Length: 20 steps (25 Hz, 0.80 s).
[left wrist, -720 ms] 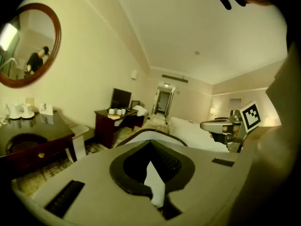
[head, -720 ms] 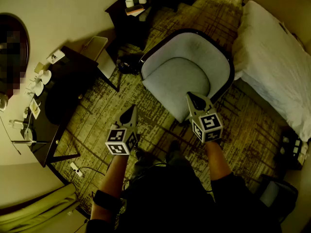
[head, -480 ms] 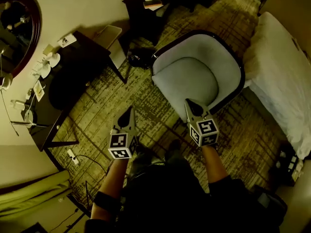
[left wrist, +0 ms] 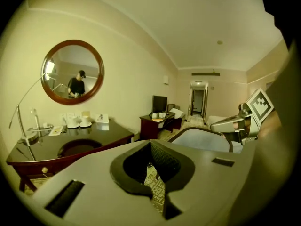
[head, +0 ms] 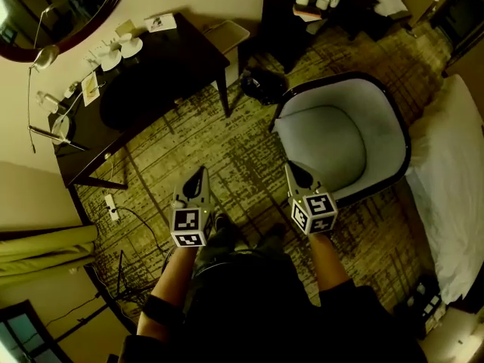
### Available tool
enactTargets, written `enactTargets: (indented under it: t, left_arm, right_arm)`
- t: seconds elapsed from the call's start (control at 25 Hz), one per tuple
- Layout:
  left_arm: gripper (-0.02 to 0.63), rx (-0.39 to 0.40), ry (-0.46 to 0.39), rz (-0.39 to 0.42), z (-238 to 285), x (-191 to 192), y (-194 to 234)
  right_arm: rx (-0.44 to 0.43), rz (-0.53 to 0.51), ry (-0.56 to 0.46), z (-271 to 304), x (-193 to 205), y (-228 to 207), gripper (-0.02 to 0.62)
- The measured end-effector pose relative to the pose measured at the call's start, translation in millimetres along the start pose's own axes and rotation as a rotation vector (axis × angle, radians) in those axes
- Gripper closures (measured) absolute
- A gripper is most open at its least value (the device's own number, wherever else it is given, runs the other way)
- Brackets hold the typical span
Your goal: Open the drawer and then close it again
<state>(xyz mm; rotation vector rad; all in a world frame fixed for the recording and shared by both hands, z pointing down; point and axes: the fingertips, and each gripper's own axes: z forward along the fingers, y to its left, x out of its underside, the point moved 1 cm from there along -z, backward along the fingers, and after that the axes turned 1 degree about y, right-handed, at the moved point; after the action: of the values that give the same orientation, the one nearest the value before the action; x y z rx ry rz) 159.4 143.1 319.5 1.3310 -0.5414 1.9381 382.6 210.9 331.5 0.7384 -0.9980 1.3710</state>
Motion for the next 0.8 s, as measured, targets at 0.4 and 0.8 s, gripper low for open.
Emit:
enactTargets:
  t: [0.4,0.8]
  left_arm:
    - [0.604,-0.069,-0.014,0.01,-25.5,12.4,111.1]
    - [0.604,-0.148,0.011,-0.014,-11.9,11.9,157.6]
  right_arm:
    - [-0.122,-0.009,-0.005,94.1,-23.4,113.9,0.591]
    - [-0.236,-0.028,0.043,162.1,-36.4,143.6,0.589]
